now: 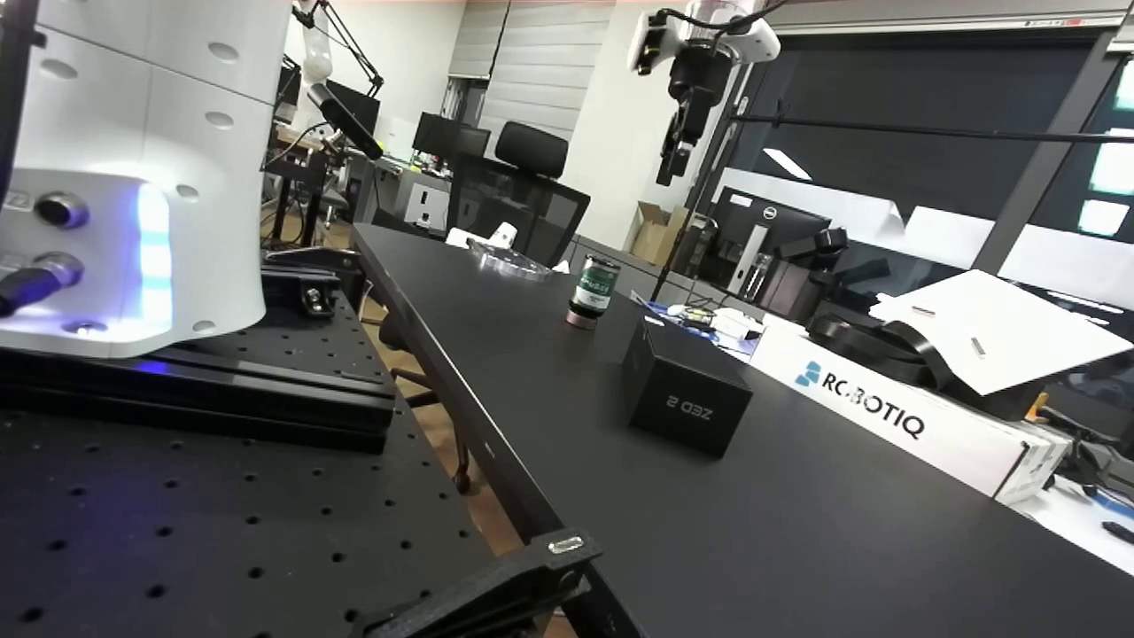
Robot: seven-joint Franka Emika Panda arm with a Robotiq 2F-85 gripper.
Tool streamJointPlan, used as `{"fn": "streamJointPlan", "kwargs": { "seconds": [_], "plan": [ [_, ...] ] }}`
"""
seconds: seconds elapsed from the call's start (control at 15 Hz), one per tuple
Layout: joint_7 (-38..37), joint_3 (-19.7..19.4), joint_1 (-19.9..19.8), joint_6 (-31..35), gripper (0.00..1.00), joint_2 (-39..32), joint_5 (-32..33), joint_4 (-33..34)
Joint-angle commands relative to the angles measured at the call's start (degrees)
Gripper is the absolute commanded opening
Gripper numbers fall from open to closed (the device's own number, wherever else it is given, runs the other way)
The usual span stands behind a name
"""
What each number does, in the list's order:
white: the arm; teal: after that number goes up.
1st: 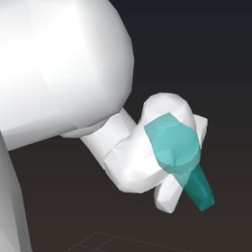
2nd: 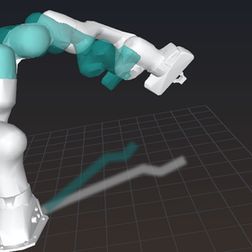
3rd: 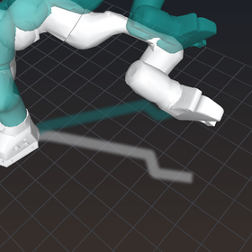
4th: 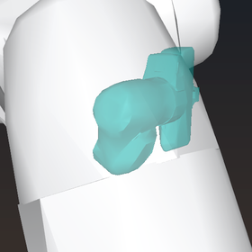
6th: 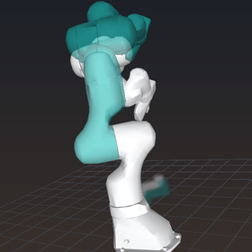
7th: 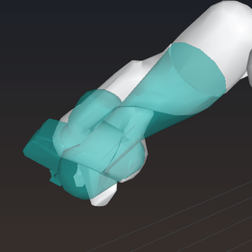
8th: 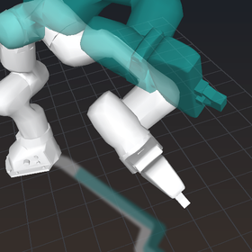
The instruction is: Put the bottle on the box
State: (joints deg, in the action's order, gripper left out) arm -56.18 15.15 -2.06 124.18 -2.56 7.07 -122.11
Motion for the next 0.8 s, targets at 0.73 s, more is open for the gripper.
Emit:
{"fn": "streamJointPlan", "kwargs": {
  "seconds": [0.73],
  "plan": [
    [-9.9,-6.9,13.0,10.2,1.0,-12.3,-8.5,4.3]
  ]
}}
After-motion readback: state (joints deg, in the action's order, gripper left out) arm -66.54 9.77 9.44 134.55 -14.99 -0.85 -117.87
